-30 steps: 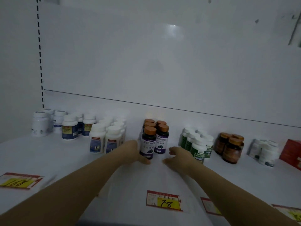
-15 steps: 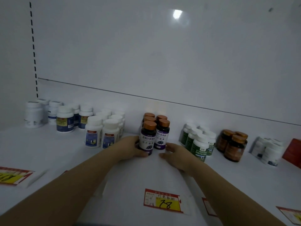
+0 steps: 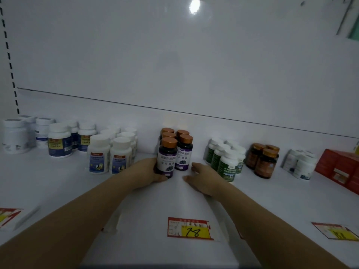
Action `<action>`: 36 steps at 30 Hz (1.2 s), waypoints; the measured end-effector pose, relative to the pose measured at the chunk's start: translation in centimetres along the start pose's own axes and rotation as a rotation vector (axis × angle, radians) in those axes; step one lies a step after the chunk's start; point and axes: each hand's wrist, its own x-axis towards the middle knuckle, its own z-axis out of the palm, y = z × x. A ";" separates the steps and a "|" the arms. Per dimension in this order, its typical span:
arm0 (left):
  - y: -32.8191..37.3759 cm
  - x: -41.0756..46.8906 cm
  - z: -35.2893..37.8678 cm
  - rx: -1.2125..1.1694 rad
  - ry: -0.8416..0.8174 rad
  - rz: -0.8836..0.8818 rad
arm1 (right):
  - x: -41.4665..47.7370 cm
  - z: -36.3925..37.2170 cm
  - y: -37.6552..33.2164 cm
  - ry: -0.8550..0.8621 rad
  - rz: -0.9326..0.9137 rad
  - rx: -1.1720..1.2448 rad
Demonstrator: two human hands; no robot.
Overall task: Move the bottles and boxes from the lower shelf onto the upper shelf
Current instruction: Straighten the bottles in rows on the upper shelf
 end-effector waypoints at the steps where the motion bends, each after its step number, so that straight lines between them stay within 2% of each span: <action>1: 0.4 -0.2 0.0 0.041 0.001 -0.026 | -0.5 0.0 -0.1 0.006 -0.005 -0.013; 3: 2.0 -1.3 -0.4 0.182 -0.022 -0.106 | -1.7 -0.3 -0.2 -0.029 -0.021 -0.035; 6: 4.5 -3.4 -1.3 0.408 -0.083 -0.187 | -4.1 -2.0 0.6 -0.096 -0.103 -0.201; 9: 7.3 -4.7 -0.8 0.516 -0.095 -0.134 | -5.8 -4.8 3.2 -0.114 -0.108 -0.312; 13: 11.3 -3.1 2.6 0.391 -0.039 -0.029 | -6.2 -8.3 8.1 -0.072 -0.045 -0.390; 16: 13.2 -0.4 5.3 0.241 0.007 -0.031 | -4.8 -9.8 11.3 -0.063 -0.018 -0.398; 22: 14.1 3.1 8.7 -0.061 0.019 -0.134 | -1.1 -10.0 14.2 -0.018 -0.062 -0.179; 25: 14.3 3.6 9.3 -0.069 0.041 -0.105 | -0.1 -9.5 14.8 -0.056 -0.065 -0.105; 30: 14.2 4.2 9.7 -0.034 0.031 -0.023 | 0.6 -9.4 15.3 -0.092 -0.108 -0.134; 36: 13.6 5.0 9.8 -0.018 0.032 -0.013 | 1.0 -9.1 15.8 -0.088 -0.110 -0.121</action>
